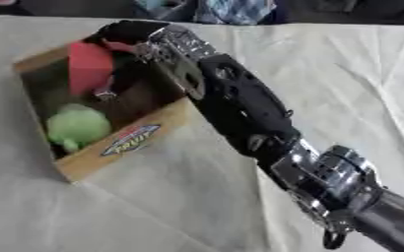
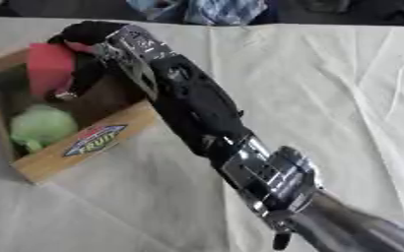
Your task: Pick up objects on the table and place them in the box.
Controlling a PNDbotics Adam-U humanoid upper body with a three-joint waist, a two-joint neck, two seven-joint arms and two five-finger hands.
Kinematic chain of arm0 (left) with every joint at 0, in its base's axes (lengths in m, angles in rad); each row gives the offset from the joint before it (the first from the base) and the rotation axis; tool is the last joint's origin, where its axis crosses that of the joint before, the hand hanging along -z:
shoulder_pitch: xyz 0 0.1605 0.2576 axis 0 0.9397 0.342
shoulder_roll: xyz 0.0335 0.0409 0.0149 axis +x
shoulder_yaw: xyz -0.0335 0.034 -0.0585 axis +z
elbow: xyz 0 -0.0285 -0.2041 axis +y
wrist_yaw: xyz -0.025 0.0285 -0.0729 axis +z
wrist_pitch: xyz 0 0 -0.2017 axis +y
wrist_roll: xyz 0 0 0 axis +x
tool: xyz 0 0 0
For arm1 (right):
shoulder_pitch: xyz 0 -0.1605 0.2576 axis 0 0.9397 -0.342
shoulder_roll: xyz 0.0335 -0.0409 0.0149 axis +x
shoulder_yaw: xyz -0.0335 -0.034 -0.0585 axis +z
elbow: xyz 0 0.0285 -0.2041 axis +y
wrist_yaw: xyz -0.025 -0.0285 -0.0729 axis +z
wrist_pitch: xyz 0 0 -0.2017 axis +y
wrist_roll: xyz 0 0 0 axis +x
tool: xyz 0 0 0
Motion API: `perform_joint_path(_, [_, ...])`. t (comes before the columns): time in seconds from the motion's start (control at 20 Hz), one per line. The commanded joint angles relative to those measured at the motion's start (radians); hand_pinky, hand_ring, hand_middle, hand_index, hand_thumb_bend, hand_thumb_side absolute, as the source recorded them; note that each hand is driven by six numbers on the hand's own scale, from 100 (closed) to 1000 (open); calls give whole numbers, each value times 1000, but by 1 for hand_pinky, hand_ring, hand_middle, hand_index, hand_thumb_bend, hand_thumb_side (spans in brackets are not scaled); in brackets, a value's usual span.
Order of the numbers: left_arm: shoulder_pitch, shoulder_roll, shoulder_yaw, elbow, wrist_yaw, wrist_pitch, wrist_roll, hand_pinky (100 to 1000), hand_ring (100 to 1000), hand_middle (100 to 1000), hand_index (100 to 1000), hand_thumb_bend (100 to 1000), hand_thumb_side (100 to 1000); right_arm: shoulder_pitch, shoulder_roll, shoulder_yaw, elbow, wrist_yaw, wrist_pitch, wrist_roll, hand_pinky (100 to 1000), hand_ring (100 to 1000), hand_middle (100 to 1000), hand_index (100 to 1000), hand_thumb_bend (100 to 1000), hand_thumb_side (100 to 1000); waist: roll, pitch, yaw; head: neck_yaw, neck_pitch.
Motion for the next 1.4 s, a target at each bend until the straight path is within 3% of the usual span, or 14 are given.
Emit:
perform_joint_path(0.05, [-4, 10, 1, -14, -1, 0, -2, 637, 799, 1000, 720, 291, 1000, -29, -25, -9, -39, -13, 3, 14, 902, 879, 812, 1000, 607, 909, 9, -22, -1, 2, -9])
perform_joint_path(0.6, [-2, 10, 1, -14, -1, 0, -4, 637, 799, 1000, 720, 289, 1000, -22, -44, -3, -57, 29, 1, 17, 933, 916, 848, 1000, 640, 956, 9, -21, -2, 5, -3])
perform_joint_path(0.9, [-4, 9, 0, -14, -3, 3, -12, 637, 800, 1000, 720, 288, 1000, -11, -56, -18, -84, -32, 16, 2, 903, 875, 798, 984, 519, 917, 8, -21, -4, 5, -4])
perform_joint_path(0.95, [-4, 9, 1, -14, -4, 4, -13, 637, 800, 1000, 720, 288, 1000, -7, -64, -19, -99, -56, 22, 0, 888, 854, 766, 961, 353, 820, 8, -21, -4, 7, -4])
perform_joint_path(1.1, [-4, 10, 3, -14, -5, 5, -12, 637, 799, 1000, 720, 287, 1000, 12, -100, -21, -164, -150, 50, 3, 865, 824, 749, 941, 192, 727, 7, -21, -6, 13, -5])
perform_joint_path(1.25, [-3, 11, 4, -14, -6, 5, -12, 637, 800, 1000, 720, 287, 1000, 34, -140, -23, -243, -246, 88, 18, 854, 808, 736, 922, 117, 672, 6, -22, -9, 18, -6])
perform_joint_path(1.4, [-2, 12, 5, -14, -8, 5, -11, 637, 800, 1000, 720, 287, 1000, 61, -188, -32, -334, -338, 125, 40, 851, 804, 731, 922, 100, 650, 8, -23, -13, 25, -7])
